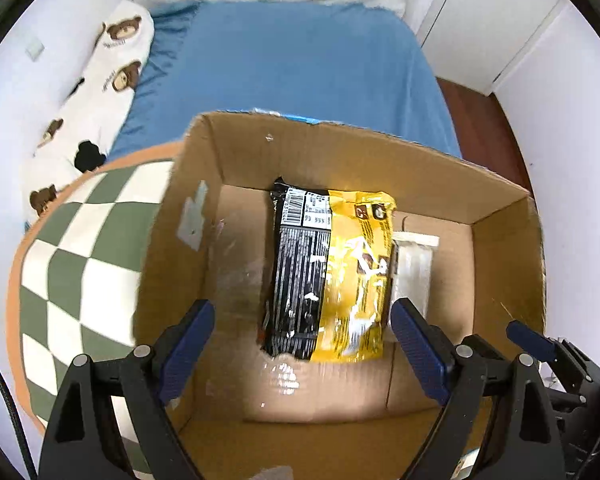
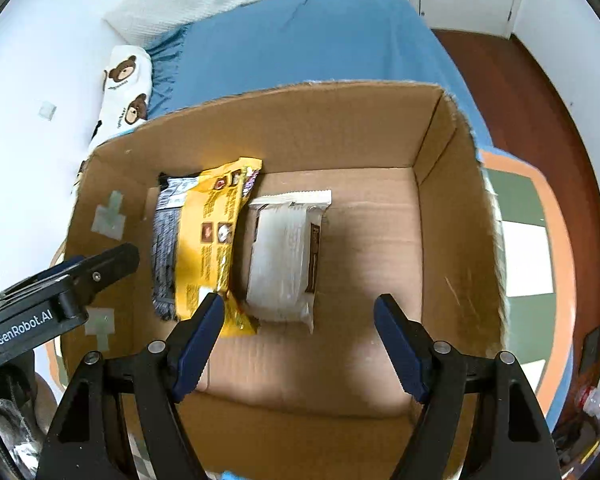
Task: Organize snacks
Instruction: 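Carry both packets into the cardboard box and open both tools, then grasp the orange-red panda packet with the left tool while the right tool grasps the yellow packet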
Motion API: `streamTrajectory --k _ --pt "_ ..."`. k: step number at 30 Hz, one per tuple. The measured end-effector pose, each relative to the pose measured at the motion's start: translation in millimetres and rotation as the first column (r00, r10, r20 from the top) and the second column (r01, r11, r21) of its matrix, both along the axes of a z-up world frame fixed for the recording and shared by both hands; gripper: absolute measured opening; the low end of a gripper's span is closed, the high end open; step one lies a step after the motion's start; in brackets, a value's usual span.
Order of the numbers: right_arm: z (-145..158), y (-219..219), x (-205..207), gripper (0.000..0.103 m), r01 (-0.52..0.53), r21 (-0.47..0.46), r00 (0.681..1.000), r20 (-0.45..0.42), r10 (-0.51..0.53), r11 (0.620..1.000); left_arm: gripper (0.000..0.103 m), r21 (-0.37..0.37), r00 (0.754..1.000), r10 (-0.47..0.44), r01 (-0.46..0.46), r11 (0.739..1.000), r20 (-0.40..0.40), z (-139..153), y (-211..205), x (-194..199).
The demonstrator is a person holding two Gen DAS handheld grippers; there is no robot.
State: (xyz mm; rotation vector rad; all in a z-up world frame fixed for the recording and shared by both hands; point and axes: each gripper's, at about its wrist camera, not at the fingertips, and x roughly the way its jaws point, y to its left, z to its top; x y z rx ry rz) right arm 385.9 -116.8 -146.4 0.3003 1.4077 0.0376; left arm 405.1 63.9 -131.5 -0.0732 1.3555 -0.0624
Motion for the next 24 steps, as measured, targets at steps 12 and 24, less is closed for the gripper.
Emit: streamTrajectory --k 12,24 --pt "66.7 11.0 -59.1 0.079 0.002 -0.042 0.991 0.133 0.004 0.999 0.09 0.018 0.986 -0.049 0.047 0.999 0.158 68.3 0.3 -63.3" --pt "108.0 14.6 -136.1 0.079 0.042 0.009 0.982 0.183 -0.043 0.999 0.09 0.012 0.981 -0.055 0.054 0.998 0.186 87.2 23.1 -138.9"
